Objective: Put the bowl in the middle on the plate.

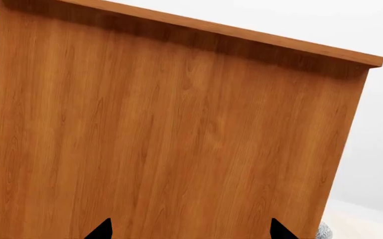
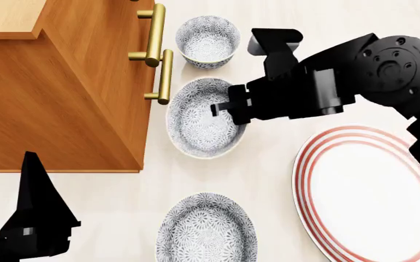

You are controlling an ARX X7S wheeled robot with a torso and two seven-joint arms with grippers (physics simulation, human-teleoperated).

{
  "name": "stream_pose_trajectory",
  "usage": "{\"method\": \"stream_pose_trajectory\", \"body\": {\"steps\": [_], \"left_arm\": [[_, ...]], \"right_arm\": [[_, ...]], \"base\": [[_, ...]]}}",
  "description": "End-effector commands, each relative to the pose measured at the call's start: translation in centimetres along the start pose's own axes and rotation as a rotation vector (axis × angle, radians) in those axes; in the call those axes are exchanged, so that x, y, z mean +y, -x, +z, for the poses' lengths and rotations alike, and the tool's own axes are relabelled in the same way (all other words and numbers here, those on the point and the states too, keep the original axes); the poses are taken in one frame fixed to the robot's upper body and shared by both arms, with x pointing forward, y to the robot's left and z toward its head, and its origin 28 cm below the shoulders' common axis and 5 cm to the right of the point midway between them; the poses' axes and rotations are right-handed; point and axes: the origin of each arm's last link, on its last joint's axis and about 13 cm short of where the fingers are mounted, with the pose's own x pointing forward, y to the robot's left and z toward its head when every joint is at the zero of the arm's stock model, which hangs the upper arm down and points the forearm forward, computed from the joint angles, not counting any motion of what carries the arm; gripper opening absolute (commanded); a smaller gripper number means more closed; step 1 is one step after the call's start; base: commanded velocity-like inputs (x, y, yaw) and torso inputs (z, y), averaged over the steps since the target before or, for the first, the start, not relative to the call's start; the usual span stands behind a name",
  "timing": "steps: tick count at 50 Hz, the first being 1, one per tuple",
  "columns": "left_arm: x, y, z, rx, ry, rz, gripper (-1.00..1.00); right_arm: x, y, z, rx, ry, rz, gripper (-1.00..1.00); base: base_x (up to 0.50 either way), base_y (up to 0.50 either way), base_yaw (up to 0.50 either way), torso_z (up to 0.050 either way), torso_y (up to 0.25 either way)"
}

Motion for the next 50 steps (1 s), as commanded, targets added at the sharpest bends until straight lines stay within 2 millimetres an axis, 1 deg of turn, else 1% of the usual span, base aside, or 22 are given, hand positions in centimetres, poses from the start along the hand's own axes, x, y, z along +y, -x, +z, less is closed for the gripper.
{"method": "stream_pose_trajectory", "body": {"steps": [1, 2, 3, 10, 11, 14, 15, 17, 20, 21, 22, 25, 26, 27, 31, 33, 36, 40, 48, 49, 50], "left_arm": [[0.0, 0.0, -0.1, 0.002, -0.001, 0.003, 1.0], [0.0, 0.0, -0.1, 0.002, -0.001, 0.002, 1.0], [0.0, 0.0, -0.1, 0.002, -0.002, 0.002, 1.0], [0.0, 0.0, -0.2, 0.004, -0.004, 0.002, 1.0], [-0.1, 0.0, -0.2, 0.003, -0.006, 0.002, 1.0], [0.0, 0.0, -0.2, 0.003, -0.006, 0.001, 1.0], [0.0, 0.0, -0.2, 0.004, -0.005, 0.002, 1.0], [0.0, 0.0, -0.2, 0.005, -0.005, 0.002, 1.0], [-0.1, 0.0, -0.2, 0.003, -0.007, 0.0, 1.0], [-0.1, 0.0, -0.2, 0.004, -0.006, 0.0, 1.0], [-0.1, 0.0, -0.2, 0.003, -0.007, 0.001, 1.0], [-0.1, 0.1, -0.2, 0.002, -0.011, -0.001, 1.0], [-0.1, 0.1, -0.2, 0.002, -0.011, -0.001, 1.0], [-0.1, 0.1, -0.3, 0.002, -0.012, -0.001, 1.0], [-0.1, 0.1, -0.3, 0.003, -0.013, -0.001, 1.0], [-0.2, 0.2, -0.3, 0.001, -0.015, -0.007, 1.0], [-0.2, 0.2, -0.3, 0.002, -0.015, -0.006, 1.0], [-0.2, 0.2, -0.3, 0.004, -0.015, -0.005, 1.0], [-0.2, 0.1, -0.3, 0.002, -0.017, -0.004, 1.0], [-0.2, 0.1, -0.3, 0.003, -0.018, -0.003, 1.0], [-0.2, 0.1, -0.3, 0.003, -0.018, -0.003, 1.0]], "right_arm": [[0.1, 2.7, 0.8, -0.068, 0.001, -0.015, -1.0], [0.1, 2.8, 0.8, -0.069, 0.001, -0.016, -1.0], [0.0, 3.3, 0.7, -0.083, -0.005, -0.022, -1.0], [-0.2, 5.4, 0.8, -0.147, -0.031, -0.021, -1.0], [-0.3, 6.2, 0.8, -0.167, -0.04, -0.018, -1.0], [-0.3, 7.4, 0.6, -0.197, -0.052, -0.016, -1.0], [-0.3, 7.7, 0.5, -0.202, -0.055, -0.017, -1.0], [-0.5, 9.1, 0.0, -0.228, -0.068, -0.021, -1.0], [-0.3, 10.4, -0.4, -0.274, -0.08, 0.0, -1.0], [-0.3, 10.8, -0.8, -0.299, -0.09, 0.004, -1.0], [-0.3, 10.8, -0.8, -0.299, -0.09, 0.004, -1.0], [-0.2, 12.4, -1.8, -0.329, -0.095, -0.007, -1.0], [-0.2, 12.5, -1.8, -0.329, -0.095, -0.007, -1.0], [-0.1, 13.3, -2.3, -0.344, -0.101, -0.011, -1.0], [-0.1, 14.8, -3.2, -0.374, -0.119, -0.028, -1.0], [0.1, 16.1, -4.2, -0.394, -0.127, -0.04, -1.0], [0.2, 17.3, -5.2, -0.42, -0.143, -0.052, -1.0], [0.1, 18.4, -6.6, -0.441, -0.156, -0.08, -1.0], [-0.1, 19.0, -8.3, -0.47, -0.152, -0.098, -1.0], [-0.2, 19.3, -8.9, -0.48, -0.194, -0.084, -1.0], [-0.3, 19.4, -9.2, -0.484, -0.2, -0.085, -1.0]], "base": [[0.0, 0.0, 0.0, 0.0, 0.0], [0.0, 0.0, 0.0, 0.0, 0.0], [0.0, 0.0, 0.0, 0.0, 0.0], [0.0, 0.0, 0.0, 0.0, 0.0], [0.0, 0.0, 0.0, 0.0, 0.0], [0.0, 0.0, 0.0, 0.0, 0.0], [0.0, 0.0, 0.0, 0.0, 0.0], [0.0, 0.0, 0.0, 0.0, 0.0], [0.0, 0.0, 0.0, 0.0, 0.0], [0.0, 0.0, 0.0, 0.0, 0.0], [0.0, 0.0, 0.0, 0.0, 0.0], [0.0, 0.0, 0.0, 0.0, 0.0], [0.0, 0.0, 0.0, 0.0, 0.0], [0.0, 0.0, 0.0, 0.0, 0.0], [0.0, 0.0, 0.0, 0.0, 0.0], [0.0, 0.0, 0.0, 0.0, 0.0], [0.0, 0.0, 0.0, 0.0, 0.0], [0.0, 0.0, 0.0, 0.0, 0.0], [0.0, 0.0, 0.0, 0.0, 0.0], [0.0, 0.0, 0.0, 0.0, 0.0], [0.0, 0.0, 0.0, 0.0, 0.0]]}}
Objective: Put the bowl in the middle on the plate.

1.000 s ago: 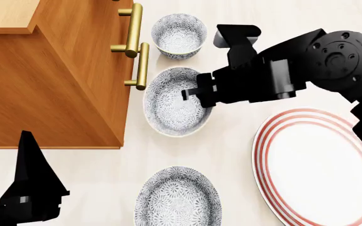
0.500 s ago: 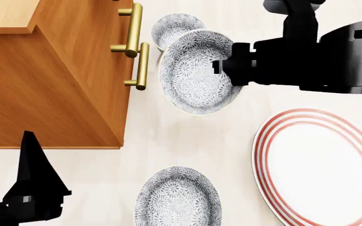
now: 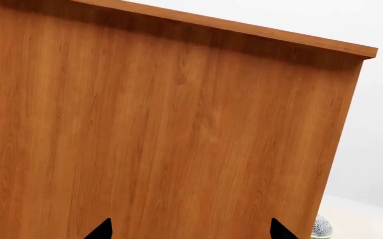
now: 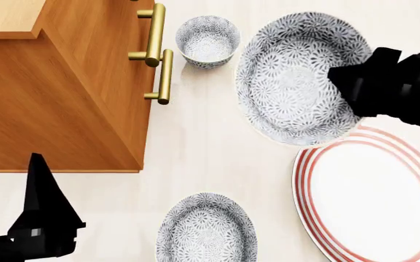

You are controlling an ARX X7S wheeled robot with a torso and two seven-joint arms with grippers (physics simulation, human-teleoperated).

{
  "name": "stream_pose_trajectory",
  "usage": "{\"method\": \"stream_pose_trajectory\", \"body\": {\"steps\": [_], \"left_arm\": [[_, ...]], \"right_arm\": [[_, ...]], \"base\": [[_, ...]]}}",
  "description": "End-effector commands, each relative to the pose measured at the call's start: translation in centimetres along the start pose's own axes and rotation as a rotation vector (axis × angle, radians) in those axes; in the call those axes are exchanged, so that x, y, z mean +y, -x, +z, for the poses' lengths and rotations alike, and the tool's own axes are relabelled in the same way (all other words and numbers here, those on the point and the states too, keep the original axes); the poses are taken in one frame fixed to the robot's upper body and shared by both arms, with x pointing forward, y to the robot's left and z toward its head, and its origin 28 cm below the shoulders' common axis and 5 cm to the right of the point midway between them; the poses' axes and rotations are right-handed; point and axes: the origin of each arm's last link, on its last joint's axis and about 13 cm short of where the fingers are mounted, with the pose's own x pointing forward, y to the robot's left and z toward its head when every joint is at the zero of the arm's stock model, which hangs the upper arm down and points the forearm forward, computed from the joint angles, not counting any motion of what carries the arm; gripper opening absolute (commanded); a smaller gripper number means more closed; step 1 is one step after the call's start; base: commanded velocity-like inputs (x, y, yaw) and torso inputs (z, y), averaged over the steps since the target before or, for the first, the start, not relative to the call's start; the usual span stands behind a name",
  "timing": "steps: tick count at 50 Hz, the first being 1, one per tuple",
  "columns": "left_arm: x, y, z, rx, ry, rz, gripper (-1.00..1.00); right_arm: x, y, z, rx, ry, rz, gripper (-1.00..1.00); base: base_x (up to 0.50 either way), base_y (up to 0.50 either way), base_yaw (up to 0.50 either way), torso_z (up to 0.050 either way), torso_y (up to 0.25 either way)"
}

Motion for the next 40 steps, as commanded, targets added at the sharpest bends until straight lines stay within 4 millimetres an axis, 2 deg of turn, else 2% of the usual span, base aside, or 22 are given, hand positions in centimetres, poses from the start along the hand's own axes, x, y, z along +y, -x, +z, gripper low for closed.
{"method": "stream_pose_trajectory", "body": {"steps": [1, 8, 15, 28, 34, 40], "left_arm": [[0.0, 0.0, 0.0, 0.0, -0.002, 0.0, 1.0], [0.0, 0.0, 0.0, 0.003, -0.003, -0.002, 1.0], [0.1, -0.2, 0.2, 0.002, 0.019, 0.033, 1.0], [0.1, -0.1, 0.1, -0.042, 0.004, 0.029, 1.0], [0.1, -0.2, 0.0, -0.008, 0.026, 0.022, 1.0], [0.1, -0.1, 0.1, -0.011, 0.023, 0.017, 1.0]], "right_arm": [[-0.5, 3.6, -2.0, -0.077, -0.059, -0.019, -1.0], [-1.3, 5.4, -3.4, -0.116, -0.108, -0.048, -1.0], [-1.5, 5.3, -3.3, -0.132, -0.133, -0.072, -1.0], [-1.7, 5.0, -3.4, -0.144, -0.148, -0.083, -1.0], [-1.7, 5.1, -3.3, -0.145, -0.147, -0.084, -1.0], [-1.4, 5.5, -3.0, -0.147, -0.136, -0.08, -1.0]], "base": [[0.0, 0.0, 0.0, 0.0, 0.0], [0.0, 0.0, 0.0, 0.0, 0.0], [0.0, 0.0, 0.0, 0.0, 0.0], [0.0, 0.0, 0.0, 0.0, -0.249], [0.0, 0.0, 0.0, 0.0, 0.0], [0.0, 0.0, 0.0, 0.0, 0.25]]}}
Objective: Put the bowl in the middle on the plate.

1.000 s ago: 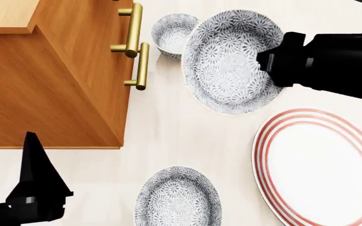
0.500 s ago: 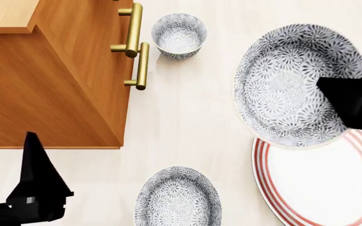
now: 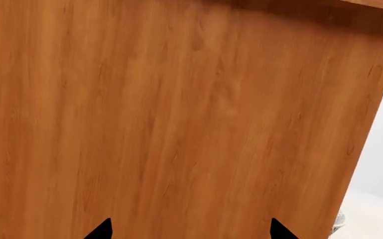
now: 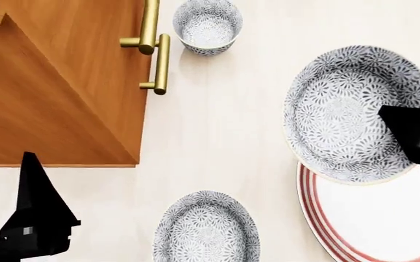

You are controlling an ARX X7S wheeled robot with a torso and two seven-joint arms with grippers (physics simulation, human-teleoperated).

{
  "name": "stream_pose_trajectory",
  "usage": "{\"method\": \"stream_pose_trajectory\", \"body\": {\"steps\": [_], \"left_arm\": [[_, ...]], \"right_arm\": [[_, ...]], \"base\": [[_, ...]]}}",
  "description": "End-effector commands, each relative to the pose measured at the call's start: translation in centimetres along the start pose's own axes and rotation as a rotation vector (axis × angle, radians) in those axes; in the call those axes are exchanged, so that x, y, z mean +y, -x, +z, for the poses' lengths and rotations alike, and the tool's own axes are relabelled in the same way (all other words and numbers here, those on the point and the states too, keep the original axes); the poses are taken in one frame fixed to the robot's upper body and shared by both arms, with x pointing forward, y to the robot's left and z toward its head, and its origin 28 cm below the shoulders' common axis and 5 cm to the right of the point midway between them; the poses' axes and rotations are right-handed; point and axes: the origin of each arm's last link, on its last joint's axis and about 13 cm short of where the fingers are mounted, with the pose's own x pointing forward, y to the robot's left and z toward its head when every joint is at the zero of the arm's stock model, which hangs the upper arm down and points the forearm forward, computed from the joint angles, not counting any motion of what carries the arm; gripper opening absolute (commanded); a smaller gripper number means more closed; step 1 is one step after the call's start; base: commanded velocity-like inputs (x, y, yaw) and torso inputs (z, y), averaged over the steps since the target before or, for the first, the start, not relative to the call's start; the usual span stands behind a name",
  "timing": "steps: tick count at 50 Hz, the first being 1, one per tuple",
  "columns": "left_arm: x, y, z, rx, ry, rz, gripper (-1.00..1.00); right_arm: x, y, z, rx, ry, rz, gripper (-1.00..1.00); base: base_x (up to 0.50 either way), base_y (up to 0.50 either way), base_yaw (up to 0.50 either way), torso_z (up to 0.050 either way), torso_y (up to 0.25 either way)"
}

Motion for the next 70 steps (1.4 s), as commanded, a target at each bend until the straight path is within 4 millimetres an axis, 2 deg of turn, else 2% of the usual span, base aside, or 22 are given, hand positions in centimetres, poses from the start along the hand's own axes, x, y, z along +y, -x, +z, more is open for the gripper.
{"method": "stream_pose_trajectory", "body": {"steps": [1, 12, 56, 66, 70], "left_arm": [[0.0, 0.0, 0.1, 0.003, 0.01, 0.0, 1.0], [0.0, 0.0, 0.0, 0.007, 0.008, -0.002, 1.0], [-0.1, 0.2, -0.1, 0.015, 0.011, -0.009, 1.0], [-0.1, 0.0, -0.2, 0.013, -0.013, 0.01, 1.0], [0.0, 0.0, -0.2, 0.017, -0.015, 0.011, 1.0]], "right_arm": [[0.8, 1.3, 1.2, -0.086, 0.025, 0.031, -1.0], [1.1, 1.8, 1.5, -0.1, 0.026, 0.02, -1.0], [0.7, 1.0, 1.2, -0.101, -0.012, -0.024, -1.0], [0.8, 1.3, 1.4, -0.098, -0.032, -0.076, -1.0], [0.9, 0.8, 0.9, -0.091, -0.054, -0.103, -1.0]], "base": [[0.0, 0.0, 0.0, 0.0, 0.25], [0.0, 0.0, 0.0, 0.0, 0.25], [0.0, 0.0, 0.0, 0.0, 0.25], [0.0, 0.0, 0.0, 0.0, 0.014], [0.0, 0.0, 0.0, 0.0, 0.0]]}}
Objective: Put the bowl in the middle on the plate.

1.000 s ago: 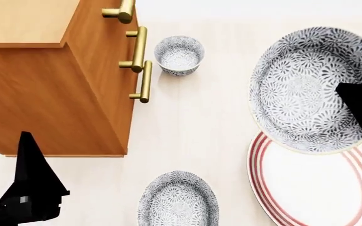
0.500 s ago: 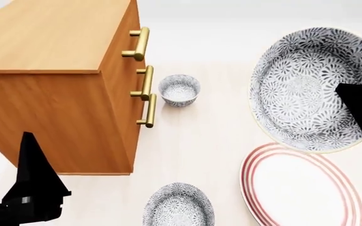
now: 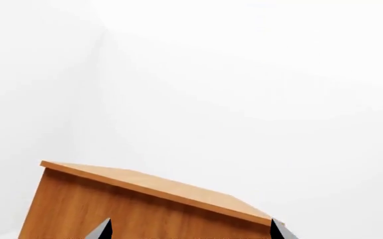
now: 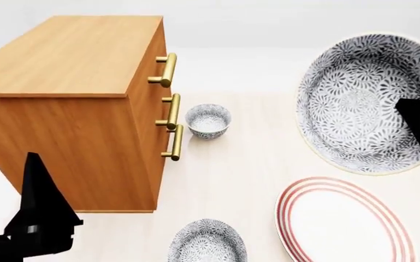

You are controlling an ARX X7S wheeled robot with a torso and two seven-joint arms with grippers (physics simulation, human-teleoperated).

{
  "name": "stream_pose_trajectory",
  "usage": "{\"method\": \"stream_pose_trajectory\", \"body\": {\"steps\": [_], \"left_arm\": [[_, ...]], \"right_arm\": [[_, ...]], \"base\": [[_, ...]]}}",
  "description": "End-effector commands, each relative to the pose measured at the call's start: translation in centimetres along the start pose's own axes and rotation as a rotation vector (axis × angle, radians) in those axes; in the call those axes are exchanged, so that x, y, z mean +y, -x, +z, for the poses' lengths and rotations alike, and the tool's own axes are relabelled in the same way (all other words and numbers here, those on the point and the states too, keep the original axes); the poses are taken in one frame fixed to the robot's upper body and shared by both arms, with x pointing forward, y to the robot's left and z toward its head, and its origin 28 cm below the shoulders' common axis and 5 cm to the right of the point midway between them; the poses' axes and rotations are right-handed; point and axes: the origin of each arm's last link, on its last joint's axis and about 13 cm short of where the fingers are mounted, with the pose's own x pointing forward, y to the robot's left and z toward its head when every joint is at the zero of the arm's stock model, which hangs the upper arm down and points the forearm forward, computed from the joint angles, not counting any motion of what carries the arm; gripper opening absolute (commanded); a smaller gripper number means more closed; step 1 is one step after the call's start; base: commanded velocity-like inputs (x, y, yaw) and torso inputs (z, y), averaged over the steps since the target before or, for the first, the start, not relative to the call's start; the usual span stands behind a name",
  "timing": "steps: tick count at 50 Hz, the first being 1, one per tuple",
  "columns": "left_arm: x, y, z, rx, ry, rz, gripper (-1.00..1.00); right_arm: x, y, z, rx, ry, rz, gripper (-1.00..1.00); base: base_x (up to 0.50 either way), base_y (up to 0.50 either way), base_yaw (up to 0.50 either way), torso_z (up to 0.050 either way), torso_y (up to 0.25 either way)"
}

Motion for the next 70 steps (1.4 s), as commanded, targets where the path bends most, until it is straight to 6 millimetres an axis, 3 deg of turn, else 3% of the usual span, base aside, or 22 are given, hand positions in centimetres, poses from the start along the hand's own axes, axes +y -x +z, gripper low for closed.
{"method": "stream_pose_trajectory", "body": {"steps": [1, 14, 18, 28, 37, 53, 70], "left_arm": [[0.0, 0.0, -0.1, 0.005, -0.01, 0.009, 1.0], [0.1, 0.0, -0.1, 0.008, -0.012, 0.008, 1.0], [0.1, 0.1, -0.1, 0.007, -0.01, 0.006, 1.0], [0.1, -0.1, -0.2, 0.007, -0.016, 0.012, 1.0], [0.1, -0.1, -0.2, 0.01, -0.019, 0.011, 1.0], [0.0, -0.1, -0.3, 0.014, -0.02, 0.013, 1.0], [0.1, 0.0, -0.4, 0.017, -0.018, 0.012, 1.0]], "right_arm": [[0.3, -0.2, 0.0, -0.057, -0.027, -0.04, -1.0], [-0.3, -2.3, -3.7, -0.053, -0.081, -0.088, -1.0], [-0.9, -3.0, -5.9, -0.044, -0.094, -0.102, -1.0], [-1.7, -3.2, -8.9, -0.046, -0.116, -0.124, -1.0], [-2.8, -2.5, -12.3, -0.055, -0.136, -0.155, -1.0], [-5.0, 0.8, -16.9, -0.097, -0.163, -0.21, -1.0], [-5.4, -0.1, -16.1, -0.15, -0.179, -0.242, -1.0]], "base": [[0.0, 0.0, 0.0, 0.0, 0.0], [0.0, 0.0, 0.0, 0.0, 0.0], [0.0, 0.0, 0.0, 0.0, 0.0], [0.0, 0.0, 0.0, 0.0, 0.0], [0.0, 0.0, 0.0, 0.0, 0.0], [0.0, 0.0, 0.0, 0.0, 0.0], [0.0, 0.0, 0.0, 0.0, 0.0]]}}
